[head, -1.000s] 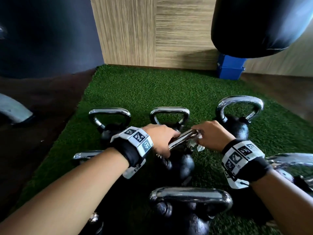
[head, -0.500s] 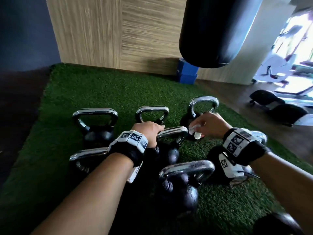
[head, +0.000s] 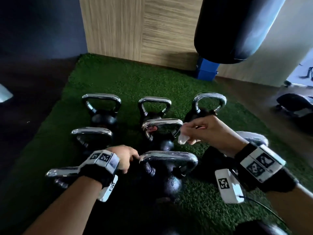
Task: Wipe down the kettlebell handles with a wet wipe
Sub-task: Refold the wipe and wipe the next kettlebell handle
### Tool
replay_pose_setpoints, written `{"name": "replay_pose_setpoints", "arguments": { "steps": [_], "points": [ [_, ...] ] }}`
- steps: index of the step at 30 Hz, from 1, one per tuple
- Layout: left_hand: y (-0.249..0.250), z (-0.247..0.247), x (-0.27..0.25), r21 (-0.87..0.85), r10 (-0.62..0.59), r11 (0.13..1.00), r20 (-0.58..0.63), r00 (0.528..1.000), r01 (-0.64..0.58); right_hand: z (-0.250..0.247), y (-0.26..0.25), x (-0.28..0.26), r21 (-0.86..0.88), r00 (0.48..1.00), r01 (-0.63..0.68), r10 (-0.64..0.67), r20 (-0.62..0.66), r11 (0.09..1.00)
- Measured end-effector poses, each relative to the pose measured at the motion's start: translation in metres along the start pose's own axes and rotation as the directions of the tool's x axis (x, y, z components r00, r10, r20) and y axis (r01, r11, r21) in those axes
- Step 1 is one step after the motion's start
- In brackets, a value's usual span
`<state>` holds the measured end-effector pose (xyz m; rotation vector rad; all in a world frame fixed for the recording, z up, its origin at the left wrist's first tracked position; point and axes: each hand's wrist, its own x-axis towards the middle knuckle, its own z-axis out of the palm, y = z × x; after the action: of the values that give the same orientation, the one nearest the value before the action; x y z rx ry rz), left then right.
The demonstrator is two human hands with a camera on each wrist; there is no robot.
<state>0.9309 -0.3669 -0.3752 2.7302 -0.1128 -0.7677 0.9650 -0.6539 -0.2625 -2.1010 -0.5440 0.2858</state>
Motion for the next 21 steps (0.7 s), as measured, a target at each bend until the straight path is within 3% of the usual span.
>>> {"name": "replay_pose_setpoints", "arguments": {
  "steps": [4, 9, 13, 16, 21],
  "points": [
    [-0.007, 0.049, 0.001, -0.197, -0.041, 0.979, 0.022, 0.999, 0.045, 0.004, 0.020, -0.003, -0.055, 0.993, 0.072, -0.077, -0.093, 0.996],
    [0.004, 0.085, 0.012, -0.482, -0.178, 0.865, -0.041, 0.983, 0.137, 0.013, 0.031, -0.016, -0.020, 0.985, 0.109, -0.111, -0.134, 0.994],
    [0.027, 0.084, 0.011, -0.419, -0.137, 0.906, -0.143, 0.980, 0.065, 0.023, 0.040, -0.021, -0.012, 0.968, 0.152, -0.151, -0.198, 0.988],
    [0.038, 0.084, 0.012, -0.316, -0.127, 0.945, -0.133, 0.983, 0.080, 0.029, 0.046, -0.025, -0.097, 0.960, 0.155, -0.173, -0.222, 0.983],
    [0.037, 0.092, 0.011, -0.347, -0.120, 0.937, -0.195, 0.973, 0.045, 0.043, 0.047, -0.030, -0.222, 0.934, 0.230, -0.279, -0.223, 0.947]
  ]
}}
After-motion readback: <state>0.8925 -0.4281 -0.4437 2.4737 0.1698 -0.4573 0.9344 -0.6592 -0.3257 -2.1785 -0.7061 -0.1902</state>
